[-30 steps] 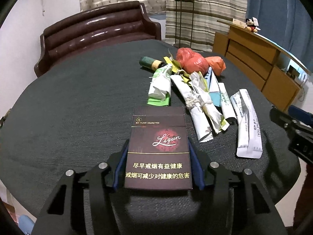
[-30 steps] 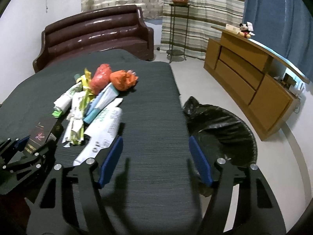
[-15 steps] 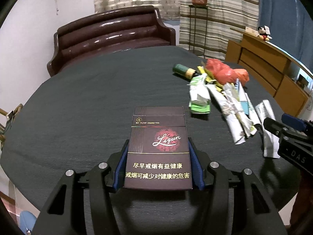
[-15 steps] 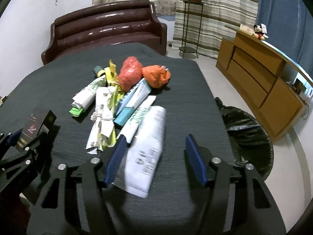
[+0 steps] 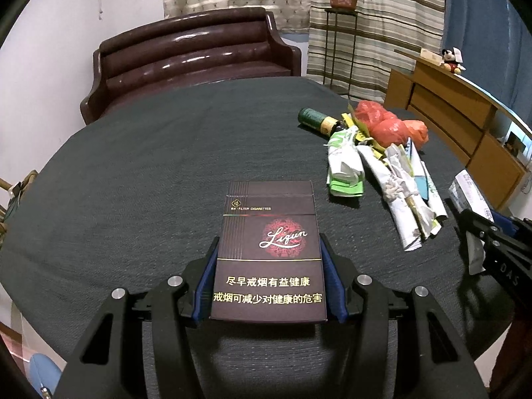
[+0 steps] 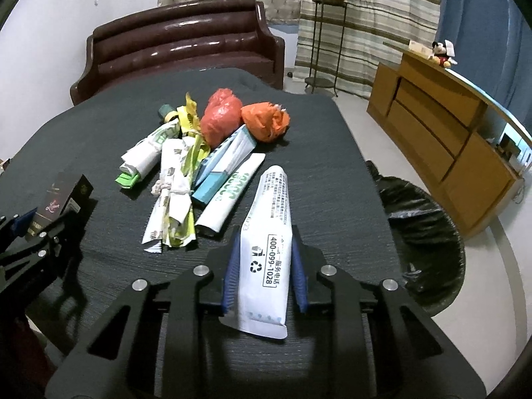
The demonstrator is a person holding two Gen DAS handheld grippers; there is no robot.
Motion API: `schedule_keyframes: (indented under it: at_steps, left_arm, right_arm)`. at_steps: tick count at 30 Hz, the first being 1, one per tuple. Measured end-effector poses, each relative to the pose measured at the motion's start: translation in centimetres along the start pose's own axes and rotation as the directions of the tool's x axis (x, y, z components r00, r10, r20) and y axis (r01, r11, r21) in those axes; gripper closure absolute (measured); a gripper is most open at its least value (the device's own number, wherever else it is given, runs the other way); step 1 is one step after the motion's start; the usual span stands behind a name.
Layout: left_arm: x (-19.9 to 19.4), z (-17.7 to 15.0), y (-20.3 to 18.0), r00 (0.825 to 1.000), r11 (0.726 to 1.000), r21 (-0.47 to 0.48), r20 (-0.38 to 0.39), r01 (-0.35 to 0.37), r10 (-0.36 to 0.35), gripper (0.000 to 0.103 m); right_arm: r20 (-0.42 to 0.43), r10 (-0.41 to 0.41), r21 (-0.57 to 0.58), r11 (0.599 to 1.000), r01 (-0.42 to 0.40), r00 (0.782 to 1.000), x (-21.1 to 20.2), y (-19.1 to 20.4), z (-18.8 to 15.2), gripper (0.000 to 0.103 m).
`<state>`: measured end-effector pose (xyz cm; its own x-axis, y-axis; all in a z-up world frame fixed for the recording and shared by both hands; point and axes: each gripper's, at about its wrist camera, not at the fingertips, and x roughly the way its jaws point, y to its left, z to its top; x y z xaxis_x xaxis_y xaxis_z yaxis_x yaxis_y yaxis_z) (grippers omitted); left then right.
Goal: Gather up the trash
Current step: 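Carry the white tube over the bin and open the right tool to drop it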
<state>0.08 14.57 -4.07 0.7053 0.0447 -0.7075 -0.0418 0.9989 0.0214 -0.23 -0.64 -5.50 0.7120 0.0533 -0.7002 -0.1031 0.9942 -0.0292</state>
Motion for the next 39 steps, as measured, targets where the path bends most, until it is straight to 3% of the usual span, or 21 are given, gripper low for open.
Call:
schedule_keyframes:
  at_steps: [8,20,29,39]
  left_arm:
    - [-1.4,1.1,-2.4,0.998,0.999,0.028,0.042,0.043,-0.044,0.048]
    - [-2.2,4.0,-10.9,0.978,0.978,0.139,0.119,0.153,-0.17,0.048]
    - [-1.1,5.1,-17.5,0.961,0.95,0.228,0.122,0.215,-0.247,0.048]
    - [0.3,5.7,-22.4,0.954,0.93,0.275,0.104,0.245,-0.282,0.048]
  right_arm:
    - [0.052,-0.027,0.041,0.999,0.025,0.998,-1.7,-2.9,0.7,0.076]
    - [0.104,-0.162,0.175,0.974,0.142,0.981,-3.0,-11.5,1.5,0.076]
    - [0.097,-0.215,0.228,0.955,0.189,0.972,-2.5,-16.3,1.1,0.076]
    - [0.094,-0.244,0.278,0.937,0.21,0.965,-1.7,-20.4,0.5,0.076]
